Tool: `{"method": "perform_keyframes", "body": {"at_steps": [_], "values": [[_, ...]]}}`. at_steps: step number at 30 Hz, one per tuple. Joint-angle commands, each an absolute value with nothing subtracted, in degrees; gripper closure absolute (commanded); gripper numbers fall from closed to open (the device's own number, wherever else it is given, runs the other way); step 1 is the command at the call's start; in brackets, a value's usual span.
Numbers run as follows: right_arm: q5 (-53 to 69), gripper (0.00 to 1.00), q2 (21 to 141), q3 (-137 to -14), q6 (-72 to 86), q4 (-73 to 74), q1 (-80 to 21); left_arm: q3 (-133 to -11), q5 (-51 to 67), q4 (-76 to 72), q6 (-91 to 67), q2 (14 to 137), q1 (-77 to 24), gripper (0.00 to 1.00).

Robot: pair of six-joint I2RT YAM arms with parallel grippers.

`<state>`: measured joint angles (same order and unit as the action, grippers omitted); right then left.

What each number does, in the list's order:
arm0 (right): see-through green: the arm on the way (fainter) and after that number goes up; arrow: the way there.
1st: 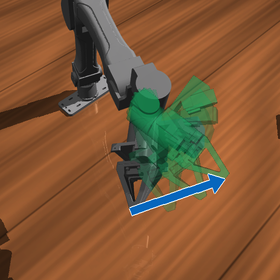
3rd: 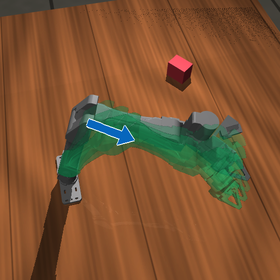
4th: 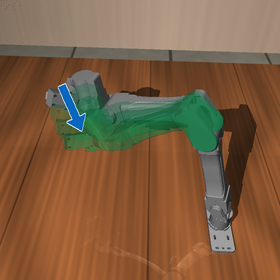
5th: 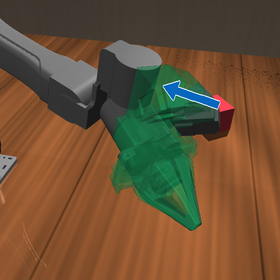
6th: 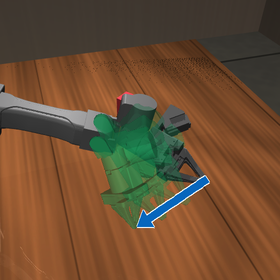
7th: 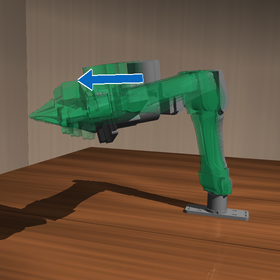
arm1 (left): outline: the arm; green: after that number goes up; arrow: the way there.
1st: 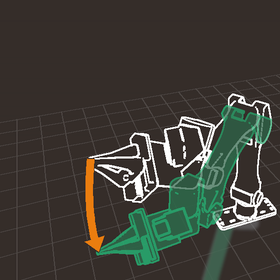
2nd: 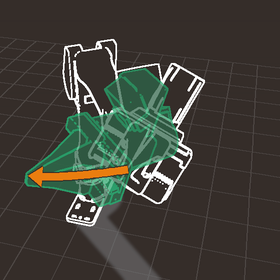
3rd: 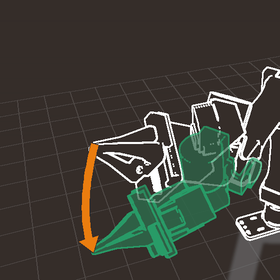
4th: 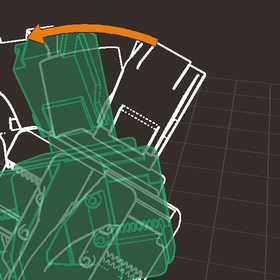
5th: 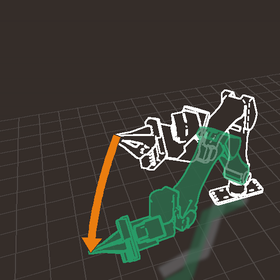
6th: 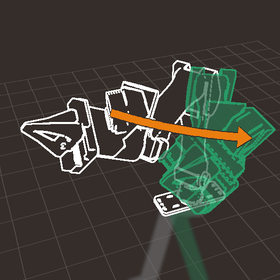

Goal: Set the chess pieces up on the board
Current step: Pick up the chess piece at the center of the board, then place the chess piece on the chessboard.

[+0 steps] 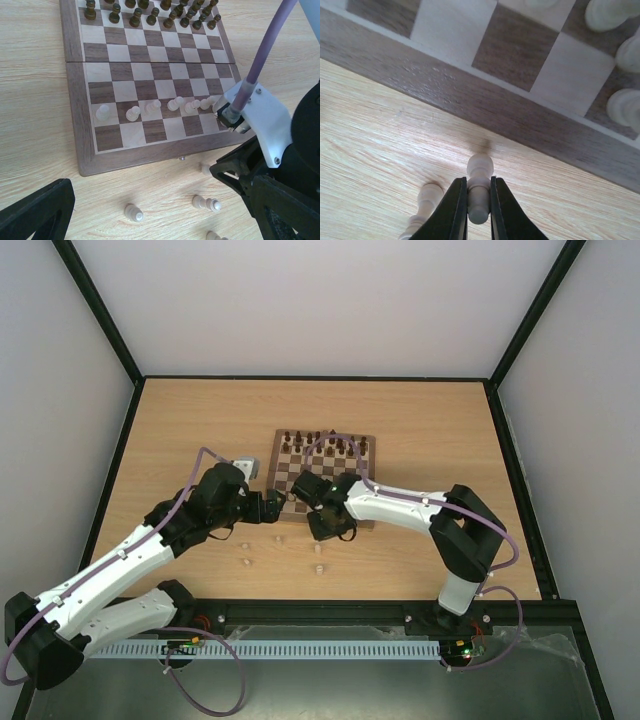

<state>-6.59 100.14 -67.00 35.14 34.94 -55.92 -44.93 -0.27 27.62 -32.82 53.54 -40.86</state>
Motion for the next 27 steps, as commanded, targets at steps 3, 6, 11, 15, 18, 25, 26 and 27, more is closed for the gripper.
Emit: {"method": "perform_keyframes", "body": {"at_steps": [3,6,11,15,18,25,26,27], "values": [[-11.0,0.95,98.5,-73.6,33.8,42.6,-55.8,-44.0,0.1,27.1,-32.4,53.4,-41.0,0.01],[-11.1,0.95,99.2,-75.0,32.4,43.3,-53.8,-44.0,0.1,26.8,-32.2,53.8,-41.0,0.01],[-10.5,0.94,99.1,-75.6,30.3,43.3,-50.6,-43.6,0.2,26.5,-32.3,53.3,-41.0,0.01],[-9.9,0.94,99.5,-75.3,28.9,42.9,-48.3,-43.2,0.7,25.6,-32.3,53.1,-41.0,0.01],[-9.4,0.93,100.1,-75.4,28.4,42.3,-47.5,-42.9,0.7,25.2,-32.2,52.8,-41.0,0.01],[-9.1,0.93,102.2,-75.4,27.7,41.6,-46.6,-42.4,1.0,24.5,-32.1,53.0,-41.0,0.01],[-9.0,0.93,102.3,-75.4,27.7,41.5,-46.5,-42.4,1.0,24.5,-32.1,53.0,-41.0,0.01],[-9.0,0.92,102.4,-75.4,27.6,41.3,-46.4,-42.4,1.1,24.5,-32.1,53.1,-41.0,0.01]]}}
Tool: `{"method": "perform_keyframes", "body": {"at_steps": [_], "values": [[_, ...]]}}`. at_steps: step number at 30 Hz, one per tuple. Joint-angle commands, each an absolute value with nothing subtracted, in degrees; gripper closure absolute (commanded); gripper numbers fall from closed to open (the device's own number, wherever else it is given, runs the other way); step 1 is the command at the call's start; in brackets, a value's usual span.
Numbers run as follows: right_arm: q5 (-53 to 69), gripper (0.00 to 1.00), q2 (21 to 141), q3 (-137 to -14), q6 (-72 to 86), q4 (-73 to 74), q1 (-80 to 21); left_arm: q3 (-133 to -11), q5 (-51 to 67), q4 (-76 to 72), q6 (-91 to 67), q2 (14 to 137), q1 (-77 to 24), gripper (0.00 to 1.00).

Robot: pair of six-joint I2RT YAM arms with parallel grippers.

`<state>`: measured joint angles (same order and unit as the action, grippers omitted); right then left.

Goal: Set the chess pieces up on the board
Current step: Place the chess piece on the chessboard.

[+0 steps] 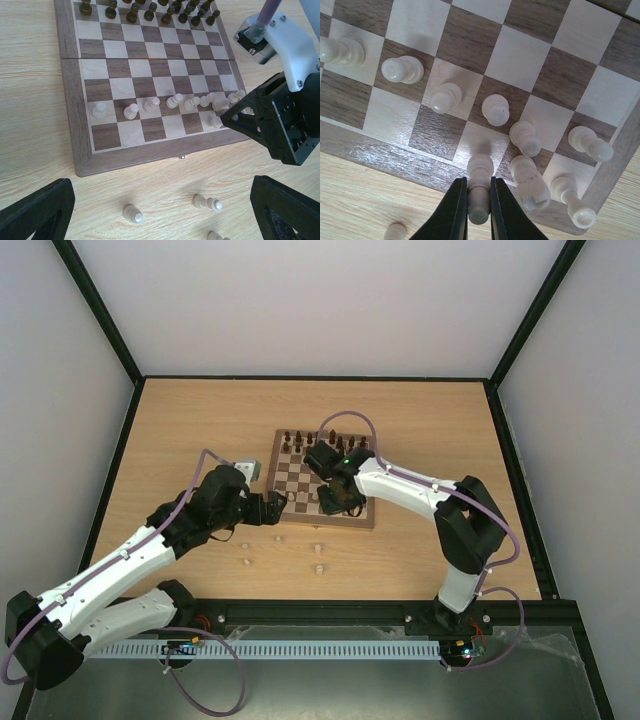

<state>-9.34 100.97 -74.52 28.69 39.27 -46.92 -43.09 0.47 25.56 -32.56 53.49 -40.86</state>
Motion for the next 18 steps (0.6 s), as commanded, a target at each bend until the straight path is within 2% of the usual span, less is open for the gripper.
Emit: {"method": "perform_keyframes", "body": {"at_steps": [1,10,18], "values": [[-8.9,0.92,102.6,-75.4,27.5,41.2,-46.4,-42.3,1.1,24.5,-32.1,53.1,-41.0,0.01],[-8.4,0.87,104.8,-76.4,27.0,40.7,-46.0,-42.2,1.3,24.2,-32.0,53.2,-41.0,0.01],[-7.0,0.70,103.2,-76.0,27.3,41.0,-46.0,-42.0,1.5,24.3,-32.1,52.8,-41.2,0.01]]}}
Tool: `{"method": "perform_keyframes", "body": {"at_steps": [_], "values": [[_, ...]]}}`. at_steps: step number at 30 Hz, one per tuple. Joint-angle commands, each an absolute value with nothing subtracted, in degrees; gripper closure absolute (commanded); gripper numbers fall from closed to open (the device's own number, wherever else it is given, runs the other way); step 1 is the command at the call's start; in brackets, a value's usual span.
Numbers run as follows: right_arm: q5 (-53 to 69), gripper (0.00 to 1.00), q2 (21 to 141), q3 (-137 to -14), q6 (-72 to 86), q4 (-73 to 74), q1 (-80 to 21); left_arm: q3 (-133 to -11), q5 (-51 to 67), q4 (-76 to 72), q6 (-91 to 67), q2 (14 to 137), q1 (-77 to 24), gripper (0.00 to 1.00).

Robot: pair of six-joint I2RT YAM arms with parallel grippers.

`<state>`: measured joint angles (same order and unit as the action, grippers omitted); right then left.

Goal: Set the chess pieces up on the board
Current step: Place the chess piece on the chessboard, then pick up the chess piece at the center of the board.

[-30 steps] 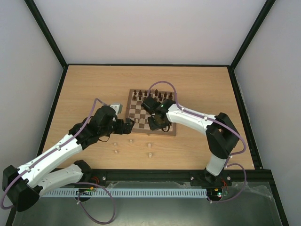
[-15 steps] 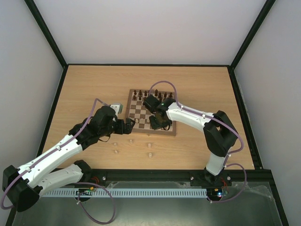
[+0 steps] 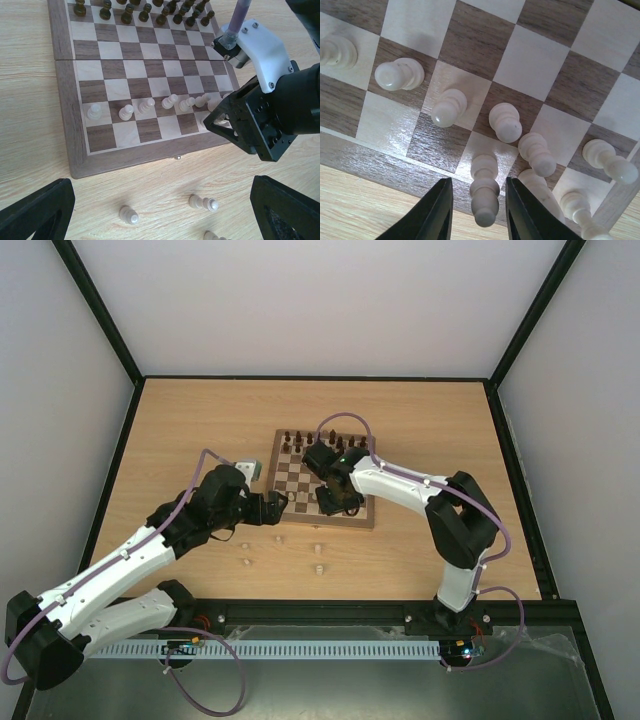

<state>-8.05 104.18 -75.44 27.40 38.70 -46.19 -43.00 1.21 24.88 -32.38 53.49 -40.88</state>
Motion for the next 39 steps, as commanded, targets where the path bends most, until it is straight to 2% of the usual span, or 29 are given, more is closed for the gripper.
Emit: {"method": "perform_keyframes", "body": {"at_steps": [1,12,19,21,23,29,32,36,39], "values": [[-6.9,0.68,102.5,-76.0,27.2,41.1,-46.0,-42.1,1.4,24.5,-32.1,53.0,-41.2,0.01],[-3.8,0.48,87.6,-75.6,26.7,41.0,-46.0,-42.4,-1.5,27.9,-35.4,57.2,-42.6,0.01],[-4.4,0.30,75.2,-66.7,27.4,37.5,-46.0,-45.9,-11.1,33.2,-39.8,63.9,-51.9,0.01],[-3.5,0.21,72.7,-63.5,27.6,36.7,-46.0,-45.9,-12.3,35.1,-41.2,65.5,-53.3,0.01],[-2.8,0.00,70.4,-60.6,27.8,35.7,-46.0,-45.2,-12.4,35.6,-42.2,66.3,-54.0,0.01],[-1.9,0.02,65.1,-56.1,28.0,34.7,-46.0,-44.5,-13.5,35.7,-44.3,71.4,-56.2,0.01],[-2.2,0.01,63.6,-55.6,27.8,35.3,-46.0,-44.4,-13.5,33.6,-44.3,75.4,-56.6,0.10],[-3.0,0.02,62.6,-55.9,27.1,36.6,-46.0,-46.4,-12.9,31.7,-43.3,80.9,-56.8,0.31],[-3.2,0.02,62.0,-55.8,26.9,37.2,-46.0,-47.6,-12.8,31.4,-42.5,83.9,-56.9,0.43]]}}
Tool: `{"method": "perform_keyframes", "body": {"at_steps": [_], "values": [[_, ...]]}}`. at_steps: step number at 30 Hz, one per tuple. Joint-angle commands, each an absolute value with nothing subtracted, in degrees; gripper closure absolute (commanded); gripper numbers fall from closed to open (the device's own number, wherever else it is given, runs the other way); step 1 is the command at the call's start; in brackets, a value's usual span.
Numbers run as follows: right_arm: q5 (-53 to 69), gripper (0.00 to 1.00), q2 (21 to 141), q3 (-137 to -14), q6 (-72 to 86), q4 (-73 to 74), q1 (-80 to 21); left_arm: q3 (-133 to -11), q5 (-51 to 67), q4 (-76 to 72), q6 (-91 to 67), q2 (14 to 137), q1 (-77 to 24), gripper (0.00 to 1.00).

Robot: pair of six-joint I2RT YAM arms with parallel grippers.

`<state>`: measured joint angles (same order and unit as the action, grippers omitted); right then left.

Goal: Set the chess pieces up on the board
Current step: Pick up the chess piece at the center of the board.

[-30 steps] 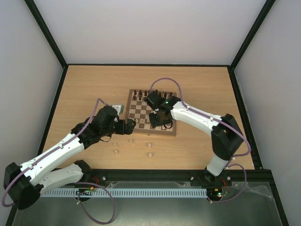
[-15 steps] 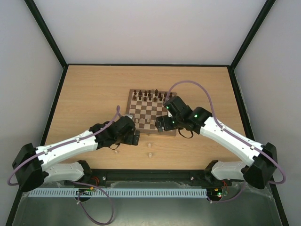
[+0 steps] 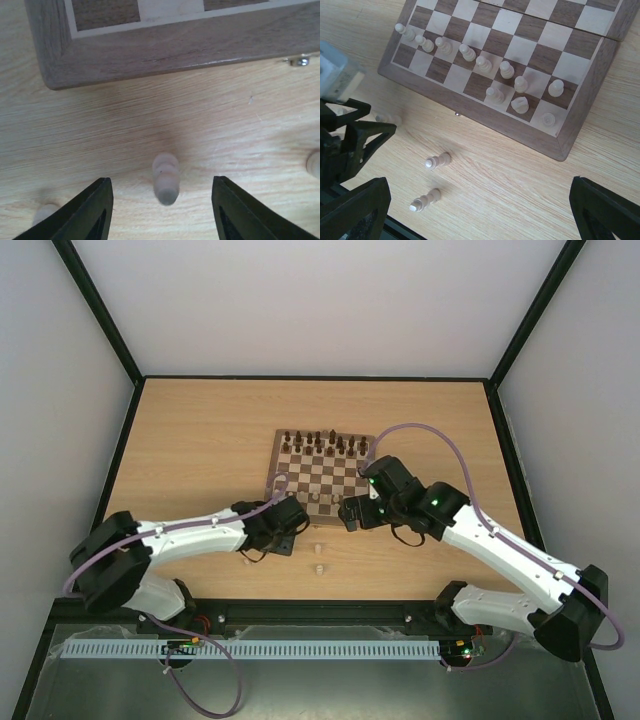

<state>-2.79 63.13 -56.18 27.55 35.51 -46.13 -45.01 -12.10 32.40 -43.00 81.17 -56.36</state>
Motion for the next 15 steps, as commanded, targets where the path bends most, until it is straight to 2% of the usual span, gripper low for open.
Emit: {"method": "perform_keyframes", "body": {"at_steps": [1,7,11,15], "values": [[-3.2,0.01,61.7,-55.7,26.7,37.3,-46.0,-47.8,-12.6,31.3,-42.2,84.6,-56.9,0.47],[-3.6,0.01,61.2,-55.4,26.7,37.3,-46.0,-50.1,-12.0,31.8,-40.7,88.0,-56.8,0.74],[-3.7,0.01,61.1,-55.2,26.6,37.2,-46.0,-50.8,-11.6,33.0,-40.4,88.4,-56.8,0.88],[-3.8,0.01,61.0,-55.3,26.5,37.4,-46.0,-52.9,-11.2,35.7,-39.3,88.0,-56.8,0.91]]}}
